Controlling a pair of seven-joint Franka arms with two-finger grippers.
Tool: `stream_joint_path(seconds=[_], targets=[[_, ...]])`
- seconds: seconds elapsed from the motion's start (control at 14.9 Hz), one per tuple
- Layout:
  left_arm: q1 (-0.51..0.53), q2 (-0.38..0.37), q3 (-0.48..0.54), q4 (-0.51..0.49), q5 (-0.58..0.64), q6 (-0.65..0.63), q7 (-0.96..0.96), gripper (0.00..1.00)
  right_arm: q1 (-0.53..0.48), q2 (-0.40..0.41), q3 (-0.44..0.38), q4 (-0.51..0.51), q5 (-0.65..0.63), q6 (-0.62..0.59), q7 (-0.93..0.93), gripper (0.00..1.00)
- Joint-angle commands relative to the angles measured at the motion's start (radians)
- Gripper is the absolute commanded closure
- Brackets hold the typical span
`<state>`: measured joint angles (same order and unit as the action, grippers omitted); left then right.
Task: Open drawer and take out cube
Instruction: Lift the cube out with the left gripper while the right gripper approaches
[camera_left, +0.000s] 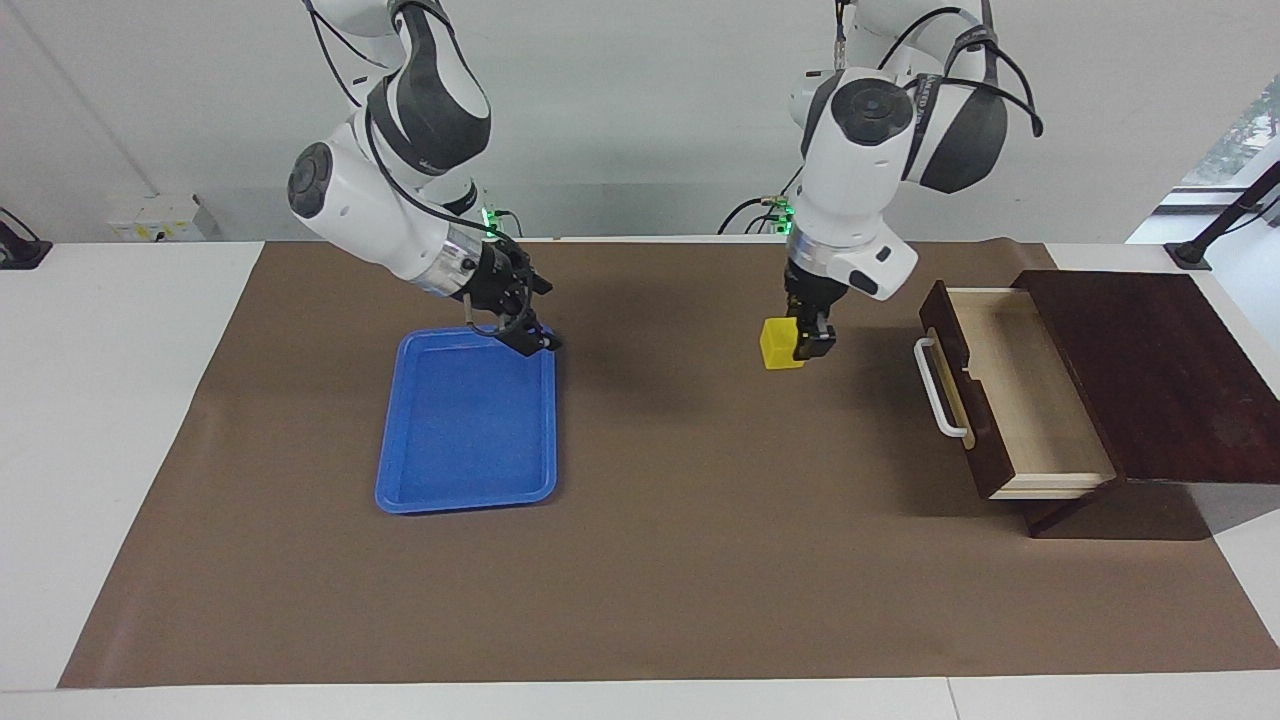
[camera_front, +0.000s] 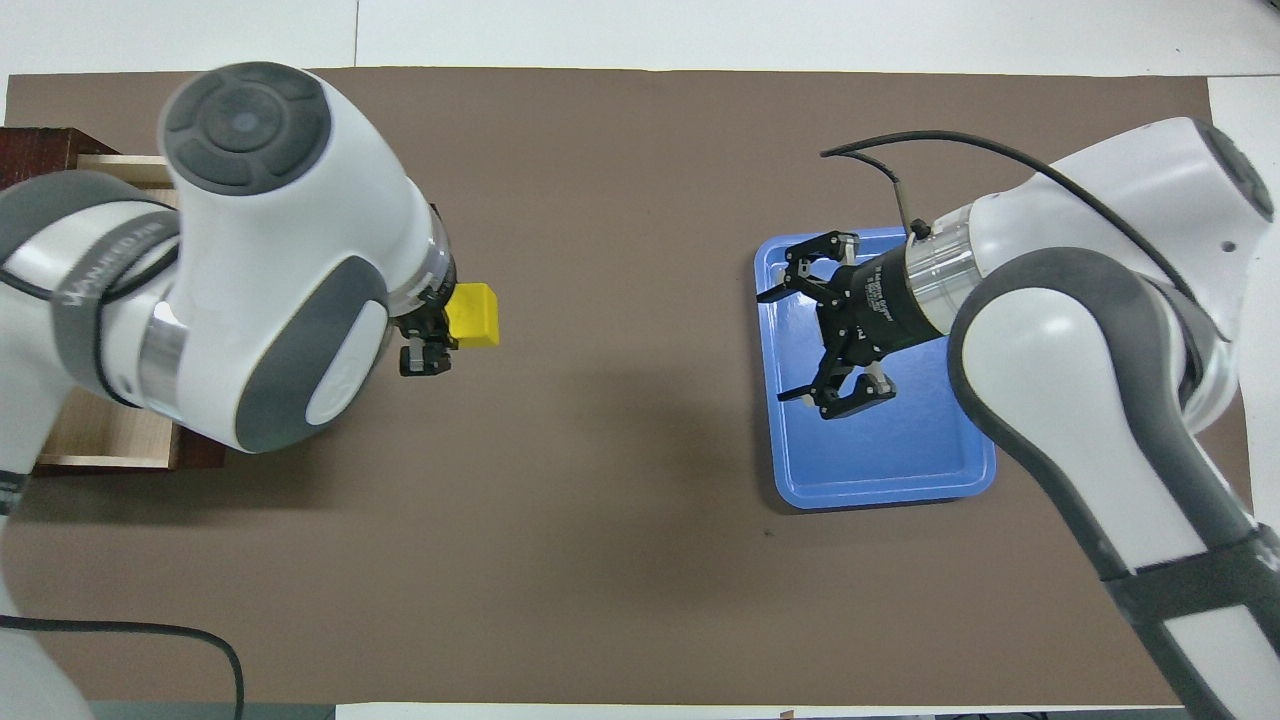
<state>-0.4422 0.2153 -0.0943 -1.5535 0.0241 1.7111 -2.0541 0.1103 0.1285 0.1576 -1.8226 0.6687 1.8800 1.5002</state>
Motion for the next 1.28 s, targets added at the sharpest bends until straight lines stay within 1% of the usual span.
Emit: stream_joint_path(seconds=[0.0, 0.13, 0.27, 0.4, 0.54, 0.6, 0.67, 0.81, 1.01, 1.21], targets=[[-0.058, 0.033, 0.019, 0.027, -0.029, 0.010, -0.063, 1.00, 0.058, 0.003, -0.001, -0.033, 0.069, 0.068, 0.047, 0.00], [-0.085, 0.032, 0.019, 0.029, -0.048, 0.001, -0.069, 1.00, 0.081, 0.006, -0.001, -0.064, 0.127, 0.120, 0.057, 0.00], [-0.092, 0.032, 0.019, 0.029, -0.050, -0.004, -0.075, 1.00, 0.100, 0.039, -0.001, -0.069, 0.143, 0.136, 0.055, 0.00], [-0.092, 0.030, 0.019, 0.027, -0.050, -0.004, -0.077, 1.00, 0.143, 0.088, -0.001, -0.060, 0.187, 0.168, 0.055, 0.00], [-0.092, 0.030, 0.019, 0.026, -0.050, -0.004, -0.080, 1.00, 0.164, 0.129, 0.000, -0.049, 0.201, 0.221, 0.055, 0.00], [-0.095, 0.030, 0.019, 0.027, -0.052, -0.004, -0.086, 1.00, 0.167, 0.147, 0.000, -0.025, 0.228, 0.219, 0.049, 0.00], [-0.099, 0.030, 0.019, 0.027, -0.055, -0.004, -0.089, 1.00, 0.173, 0.167, 0.000, -0.003, 0.229, 0.219, 0.042, 0.00], [-0.099, 0.030, 0.019, 0.026, -0.059, -0.005, -0.093, 1.00, 0.210, 0.172, 0.000, 0.009, 0.238, 0.229, 0.002, 0.00], [-0.098, 0.030, 0.019, 0.024, -0.062, -0.010, -0.097, 1.00, 0.215, 0.181, 0.000, 0.057, 0.230, 0.219, -0.003, 0.00], [-0.098, 0.029, 0.019, 0.019, -0.062, -0.011, -0.098, 1.00, 0.232, 0.181, 0.000, 0.066, 0.230, 0.226, -0.032, 0.00]])
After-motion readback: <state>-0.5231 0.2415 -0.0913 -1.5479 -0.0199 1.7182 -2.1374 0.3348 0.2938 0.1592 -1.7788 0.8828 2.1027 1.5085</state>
